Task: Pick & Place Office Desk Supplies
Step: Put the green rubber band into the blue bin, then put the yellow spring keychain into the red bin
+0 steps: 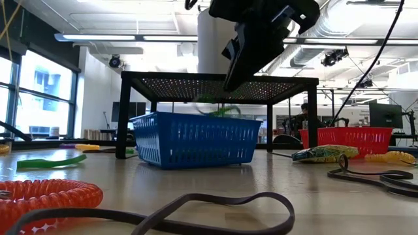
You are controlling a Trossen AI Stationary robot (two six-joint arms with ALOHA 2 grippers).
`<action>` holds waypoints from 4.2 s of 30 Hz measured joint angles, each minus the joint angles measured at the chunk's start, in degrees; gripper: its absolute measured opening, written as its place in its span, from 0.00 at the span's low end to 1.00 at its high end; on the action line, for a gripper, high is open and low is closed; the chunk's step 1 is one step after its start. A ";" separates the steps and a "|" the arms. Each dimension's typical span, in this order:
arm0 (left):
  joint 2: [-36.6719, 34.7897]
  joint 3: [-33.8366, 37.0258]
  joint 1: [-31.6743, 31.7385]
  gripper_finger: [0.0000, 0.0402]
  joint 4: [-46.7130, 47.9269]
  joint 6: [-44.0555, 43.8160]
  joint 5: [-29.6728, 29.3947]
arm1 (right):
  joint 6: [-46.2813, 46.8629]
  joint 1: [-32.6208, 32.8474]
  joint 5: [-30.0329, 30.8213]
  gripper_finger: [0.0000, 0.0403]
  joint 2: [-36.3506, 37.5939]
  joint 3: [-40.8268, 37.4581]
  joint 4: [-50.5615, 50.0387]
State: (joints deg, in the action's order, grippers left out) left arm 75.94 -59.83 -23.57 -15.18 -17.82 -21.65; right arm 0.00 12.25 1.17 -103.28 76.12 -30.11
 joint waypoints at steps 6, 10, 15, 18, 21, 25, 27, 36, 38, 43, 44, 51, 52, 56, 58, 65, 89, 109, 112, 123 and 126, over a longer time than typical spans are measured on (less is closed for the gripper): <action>-0.19 0.00 0.02 0.60 0.93 -1.05 -0.04 | 2.34 0.33 2.93 0.31 2.00 0.00 -1.65; -2.24 0.00 0.04 0.60 3.64 0.72 -0.02 | 5.31 1.91 12.47 0.34 5.72 0.03 -3.48; -9.11 0.00 0.06 0.60 17.17 -0.27 0.00 | 7.58 4.43 17.53 0.32 10.90 0.17 -8.23; -14.47 -0.04 0.07 0.60 29.63 -5.59 0.00 | 12.44 5.84 18.23 0.31 12.65 0.02 -13.54; -19.01 -0.04 0.60 0.60 42.16 -18.69 0.04 | 19.22 7.18 18.13 0.31 13.29 0.05 -18.37; -23.18 -0.04 3.90 0.60 58.98 -34.37 -1.10 | 26.90 8.64 16.69 0.30 13.90 0.11 -22.58; -24.08 -0.02 5.74 0.60 66.75 -40.97 -3.69 | 28.65 9.33 16.58 0.30 13.73 0.01 -23.91; -21.46 0.00 17.25 0.60 90.24 -61.78 -5.90 | 28.95 10.39 16.83 0.30 13.73 0.00 -23.32; -20.39 0.00 20.34 0.60 92.07 -66.37 -5.79 | 29.10 10.38 16.83 0.30 13.73 0.00 -23.21; -17.77 0.00 30.85 0.60 91.94 -61.21 -2.83 | 29.77 10.38 16.73 0.30 13.73 0.00 -22.86; -17.11 0.00 33.72 0.60 91.93 -58.98 -1.39 | 29.78 10.38 16.72 0.30 13.74 0.00 -22.74; -10.99 0.00 54.59 0.60 91.49 -41.92 8.43 | 30.31 10.42 16.69 0.30 13.73 0.00 -21.49; -9.86 0.00 56.88 0.60 90.99 -39.60 9.49 | 30.77 10.59 16.68 0.30 13.73 0.00 -21.49; -5.15 0.00 63.43 0.60 88.77 -32.16 11.87 | 32.46 11.71 16.70 0.30 13.73 0.00 -21.53; -2.58 0.00 65.24 0.60 88.04 -29.50 12.08 | 33.54 12.29 16.72 0.30 13.73 0.00 -21.86; 6.53 0.00 67.92 0.60 82.79 -22.70 15.51 | 37.75 13.74 16.73 0.30 13.73 0.00 -24.14; 17.25 0.08 68.41 0.60 74.06 -20.28 20.89 | 40.97 13.94 16.35 0.30 13.73 0.00 -26.25; 17.11 8.45 68.57 0.60 63.47 -19.51 20.04 | 40.29 12.35 15.48 0.30 13.73 0.00 -25.75; 16.87 9.57 68.57 0.60 61.80 -18.94 20.14 | 40.29 12.34 15.34 0.30 13.73 0.00 -25.77; 16.98 10.29 68.42 0.44 60.09 -16.83 21.44 | 40.29 12.33 14.92 0.30 13.73 0.00 -25.96; 17.00 10.29 67.91 0.35 60.04 -16.74 21.44 | 40.29 12.33 14.93 0.30 13.73 0.00 -25.88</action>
State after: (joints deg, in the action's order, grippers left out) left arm 92.95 -49.54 44.33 44.86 -34.57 -0.21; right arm 40.29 24.58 16.10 -89.56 76.12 -55.99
